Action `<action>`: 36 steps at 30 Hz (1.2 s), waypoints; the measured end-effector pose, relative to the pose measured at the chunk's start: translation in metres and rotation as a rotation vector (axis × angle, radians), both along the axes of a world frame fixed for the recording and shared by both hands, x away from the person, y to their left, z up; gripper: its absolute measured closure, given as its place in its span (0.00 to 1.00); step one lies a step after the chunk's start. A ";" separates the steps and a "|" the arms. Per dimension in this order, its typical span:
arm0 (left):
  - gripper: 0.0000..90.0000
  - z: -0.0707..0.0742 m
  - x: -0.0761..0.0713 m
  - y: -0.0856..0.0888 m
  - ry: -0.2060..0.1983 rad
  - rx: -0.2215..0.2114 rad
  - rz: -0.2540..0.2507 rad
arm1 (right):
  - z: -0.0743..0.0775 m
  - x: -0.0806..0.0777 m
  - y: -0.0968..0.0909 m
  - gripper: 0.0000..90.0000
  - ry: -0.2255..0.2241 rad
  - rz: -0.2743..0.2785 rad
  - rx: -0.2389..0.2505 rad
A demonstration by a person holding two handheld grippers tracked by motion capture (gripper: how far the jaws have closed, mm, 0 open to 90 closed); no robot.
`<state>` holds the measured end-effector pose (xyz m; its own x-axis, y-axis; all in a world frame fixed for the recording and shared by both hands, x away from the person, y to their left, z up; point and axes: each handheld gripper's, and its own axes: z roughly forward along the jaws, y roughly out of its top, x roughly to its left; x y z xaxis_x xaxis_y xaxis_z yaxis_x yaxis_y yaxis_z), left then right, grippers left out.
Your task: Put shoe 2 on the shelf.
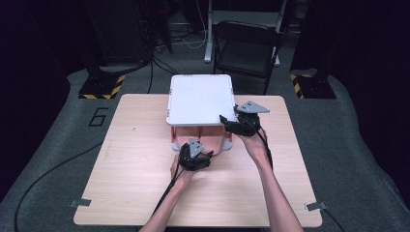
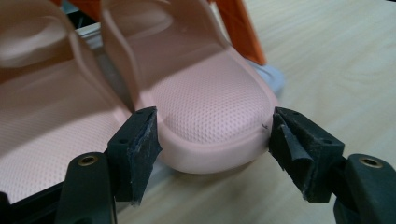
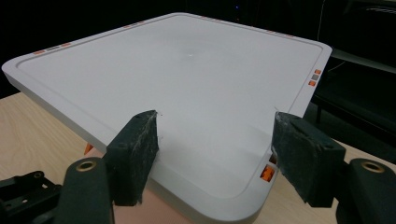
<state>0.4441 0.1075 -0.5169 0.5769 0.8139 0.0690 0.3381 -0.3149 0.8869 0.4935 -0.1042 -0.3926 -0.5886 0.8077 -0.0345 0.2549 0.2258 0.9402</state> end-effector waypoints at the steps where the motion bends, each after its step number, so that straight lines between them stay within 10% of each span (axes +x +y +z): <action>1: 0.36 0.000 0.002 -0.001 0.003 -0.004 0.011 | 0.000 0.000 0.000 0.35 0.001 0.000 0.002; 7: 0.37 0.001 0.007 -0.003 -0.009 -0.023 0.050 | 0.000 0.001 -0.001 0.35 0.006 0.003 0.000; 13: 0.41 0.004 0.007 -0.007 -0.020 -0.016 -0.038 | 0.001 0.002 -0.002 0.35 0.007 -0.004 -0.009; 36: 0.38 -0.003 0.018 -0.001 0.022 0.006 0.065 | 0.002 0.002 -0.002 0.35 0.019 -0.008 -0.011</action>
